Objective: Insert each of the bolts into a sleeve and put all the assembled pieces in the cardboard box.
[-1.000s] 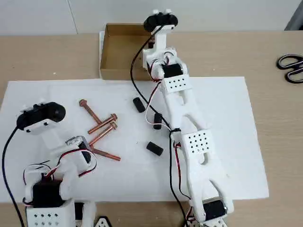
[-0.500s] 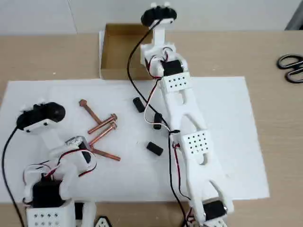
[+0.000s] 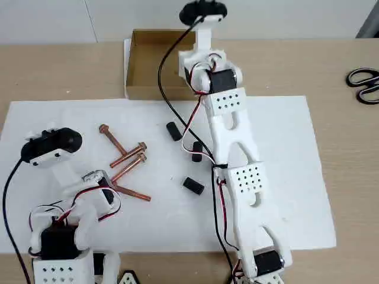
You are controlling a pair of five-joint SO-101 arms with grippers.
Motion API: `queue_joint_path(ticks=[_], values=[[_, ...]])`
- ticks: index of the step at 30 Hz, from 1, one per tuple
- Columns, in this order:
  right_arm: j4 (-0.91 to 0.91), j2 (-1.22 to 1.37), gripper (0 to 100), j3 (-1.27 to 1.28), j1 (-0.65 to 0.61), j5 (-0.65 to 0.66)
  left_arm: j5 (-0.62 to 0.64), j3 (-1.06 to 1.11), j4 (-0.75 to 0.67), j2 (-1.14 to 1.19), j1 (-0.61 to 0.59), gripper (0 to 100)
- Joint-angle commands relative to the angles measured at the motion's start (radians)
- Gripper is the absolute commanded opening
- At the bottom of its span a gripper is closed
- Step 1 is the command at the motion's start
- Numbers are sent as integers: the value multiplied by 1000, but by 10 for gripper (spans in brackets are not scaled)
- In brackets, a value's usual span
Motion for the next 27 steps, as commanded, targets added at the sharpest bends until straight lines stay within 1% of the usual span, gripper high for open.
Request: queue_joint_path(ticks=[1, 4, 9, 14, 16, 19, 23, 27], values=[[70, -156, 226, -49, -2, 9, -11, -54, 0, -12, 2, 6], [162, -213, 226, -49, -4, 9, -9, -73, 0, -12, 2, 6], [348, -302, 226, -49, -2, 8, -8, -162, 0, -12, 2, 6], [515, -357, 226, -48, 1, 9, -9, -177, 0, -11, 3, 6], [522, -374, 226, -48, 16, 11, -9, -179, -3, -9, 3, 6], [524, -403, 226, -48, 28, 14, -11, -174, -44, -6, 3, 6], [529, -438, 226, 29, 31, 135, -11, -171, -94, -5, 3, 6], [530, -513, 226, 173, 25, 152, -11, -171, -92, -5, 3, 6]])
